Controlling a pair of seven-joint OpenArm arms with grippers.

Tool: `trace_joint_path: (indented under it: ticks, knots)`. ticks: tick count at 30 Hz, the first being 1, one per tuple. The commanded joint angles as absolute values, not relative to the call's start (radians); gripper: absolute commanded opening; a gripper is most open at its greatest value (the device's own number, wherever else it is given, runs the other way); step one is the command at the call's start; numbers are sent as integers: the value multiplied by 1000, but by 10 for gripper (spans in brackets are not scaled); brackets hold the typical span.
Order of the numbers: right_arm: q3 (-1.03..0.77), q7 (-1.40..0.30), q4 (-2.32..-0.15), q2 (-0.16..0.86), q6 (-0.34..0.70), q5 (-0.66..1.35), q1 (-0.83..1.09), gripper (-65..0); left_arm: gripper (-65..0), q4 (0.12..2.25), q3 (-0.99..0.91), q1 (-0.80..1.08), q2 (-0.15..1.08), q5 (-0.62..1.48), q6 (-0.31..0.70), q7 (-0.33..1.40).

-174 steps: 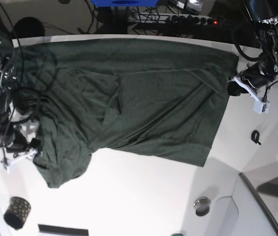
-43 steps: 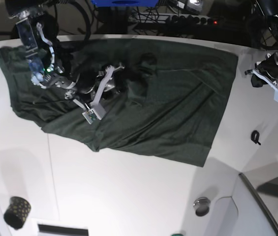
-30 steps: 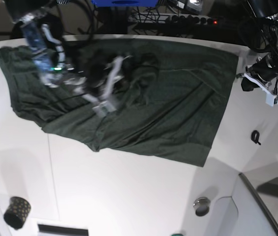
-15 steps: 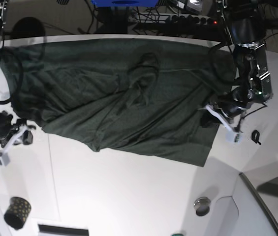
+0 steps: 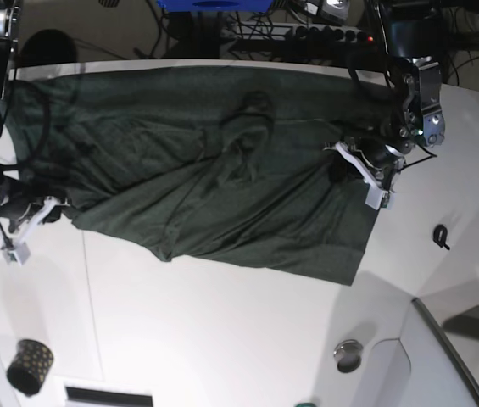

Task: Layout the t-shirt on the table in an organized manner, then fold the t-shirt properly
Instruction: 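Grasp the shirt side edges with both grippers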

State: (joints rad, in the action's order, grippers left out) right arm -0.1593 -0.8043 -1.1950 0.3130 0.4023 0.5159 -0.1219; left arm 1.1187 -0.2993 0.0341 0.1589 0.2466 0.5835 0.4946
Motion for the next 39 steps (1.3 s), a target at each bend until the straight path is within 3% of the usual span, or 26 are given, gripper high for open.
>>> trace_joint_path:
  ticks: [1, 11, 20, 36, 39]
  knots:
    - [-165, -788, -1214, 325, 410, 529, -145, -641, -650, 1133, -300, 44, 173, 222, 582, 522]
    - [-88, -780, -1196, 298, 407, 527, -150, -641, -650, 1159, -302, 47, 174, 223, 582, 522]
    - [-81, -636, -848, 351, 409, 524, -283, -642, -650, 1208, -302, 64, 186, 220, 582, 524]
    - [-79, -447, -553, 387, 401, 524, -375, -642, -650, 1210, -326, 64, 200, 220, 582, 524]
    - [-79, -429, -536, 387, 337, 524, -380, -642, -650, 1210, -397, 65, 200, 219, 582, 526]
